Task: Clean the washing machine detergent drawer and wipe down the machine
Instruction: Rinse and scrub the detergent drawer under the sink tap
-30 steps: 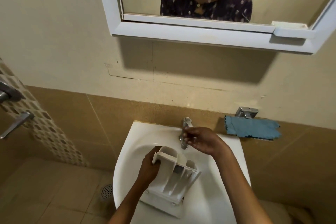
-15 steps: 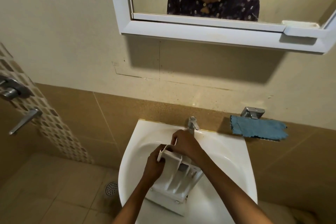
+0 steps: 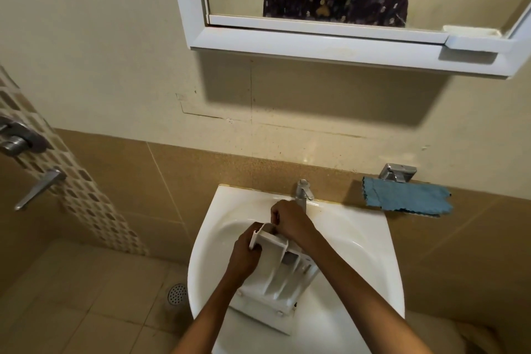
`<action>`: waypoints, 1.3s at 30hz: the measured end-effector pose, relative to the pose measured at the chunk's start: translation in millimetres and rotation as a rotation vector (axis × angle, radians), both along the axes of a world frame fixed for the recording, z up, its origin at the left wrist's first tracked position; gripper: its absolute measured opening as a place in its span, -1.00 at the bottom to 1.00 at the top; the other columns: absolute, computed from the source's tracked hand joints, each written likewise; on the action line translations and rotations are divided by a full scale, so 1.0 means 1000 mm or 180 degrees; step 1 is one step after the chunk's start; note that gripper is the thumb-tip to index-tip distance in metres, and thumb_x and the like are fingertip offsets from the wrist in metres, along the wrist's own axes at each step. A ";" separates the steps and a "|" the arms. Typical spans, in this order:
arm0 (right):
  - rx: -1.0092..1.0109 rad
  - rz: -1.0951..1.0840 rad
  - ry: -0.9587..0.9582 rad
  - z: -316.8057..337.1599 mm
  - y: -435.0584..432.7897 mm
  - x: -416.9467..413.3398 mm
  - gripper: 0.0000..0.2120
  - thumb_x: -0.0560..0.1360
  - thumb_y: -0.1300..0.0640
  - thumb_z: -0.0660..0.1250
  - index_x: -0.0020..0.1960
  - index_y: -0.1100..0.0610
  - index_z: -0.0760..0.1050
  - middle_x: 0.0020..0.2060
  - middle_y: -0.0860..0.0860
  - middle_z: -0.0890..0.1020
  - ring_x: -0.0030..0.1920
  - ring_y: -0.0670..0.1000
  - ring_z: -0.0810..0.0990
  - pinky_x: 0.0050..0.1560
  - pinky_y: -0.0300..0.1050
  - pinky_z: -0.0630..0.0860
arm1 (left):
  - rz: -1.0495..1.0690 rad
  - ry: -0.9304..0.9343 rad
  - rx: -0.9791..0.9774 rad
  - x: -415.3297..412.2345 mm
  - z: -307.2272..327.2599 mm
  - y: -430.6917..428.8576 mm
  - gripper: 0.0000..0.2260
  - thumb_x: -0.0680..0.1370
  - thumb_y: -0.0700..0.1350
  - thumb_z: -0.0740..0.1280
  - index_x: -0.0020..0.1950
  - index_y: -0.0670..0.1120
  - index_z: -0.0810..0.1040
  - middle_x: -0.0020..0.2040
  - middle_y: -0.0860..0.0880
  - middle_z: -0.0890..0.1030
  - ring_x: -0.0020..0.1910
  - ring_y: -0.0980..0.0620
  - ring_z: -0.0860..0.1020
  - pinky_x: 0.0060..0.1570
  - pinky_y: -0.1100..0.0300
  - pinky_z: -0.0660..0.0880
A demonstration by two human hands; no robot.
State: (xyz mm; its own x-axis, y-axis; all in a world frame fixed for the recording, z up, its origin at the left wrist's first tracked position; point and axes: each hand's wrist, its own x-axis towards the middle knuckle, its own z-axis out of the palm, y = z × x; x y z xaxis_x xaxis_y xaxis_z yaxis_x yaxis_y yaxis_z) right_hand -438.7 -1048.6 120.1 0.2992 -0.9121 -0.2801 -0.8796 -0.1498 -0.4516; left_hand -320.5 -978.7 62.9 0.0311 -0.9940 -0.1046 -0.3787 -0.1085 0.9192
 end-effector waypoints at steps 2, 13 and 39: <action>0.0379 0.0095 -0.0114 0.007 -0.002 -0.007 -0.82 0.42 0.40 0.34 -0.01 0.27 0.60 0.02 0.16 0.64 -0.06 0.02 0.57 -0.16 -0.24 0.46 | 0.0008 0.0006 0.0053 -0.001 0.000 0.000 -0.59 0.53 -0.41 0.15 0.08 0.10 0.46 -0.01 0.12 0.58 0.00 0.20 0.52 -0.01 0.47 0.39; 0.1694 -0.2630 -0.2075 -0.044 -0.012 -0.079 -0.92 0.56 0.34 0.19 -0.01 0.33 0.44 -0.39 0.17 0.55 -0.54 0.03 0.55 -0.51 -0.23 0.53 | -0.0031 0.0092 0.0079 -0.004 0.008 0.005 -0.61 0.55 -0.40 0.13 0.28 -0.04 0.39 0.07 0.10 0.45 0.07 0.16 0.40 0.06 0.35 0.28; 0.3125 -0.2320 -0.4667 -0.032 0.004 -0.091 -0.67 0.04 0.44 0.48 -0.35 0.21 0.40 -0.48 0.07 0.42 -0.51 -0.01 0.41 -0.57 -0.24 0.37 | 0.0072 -0.0017 0.0248 -0.002 0.000 0.002 -0.58 0.57 -0.37 0.14 0.40 -0.10 0.31 0.27 -0.02 0.43 0.28 0.07 0.36 0.25 0.30 0.22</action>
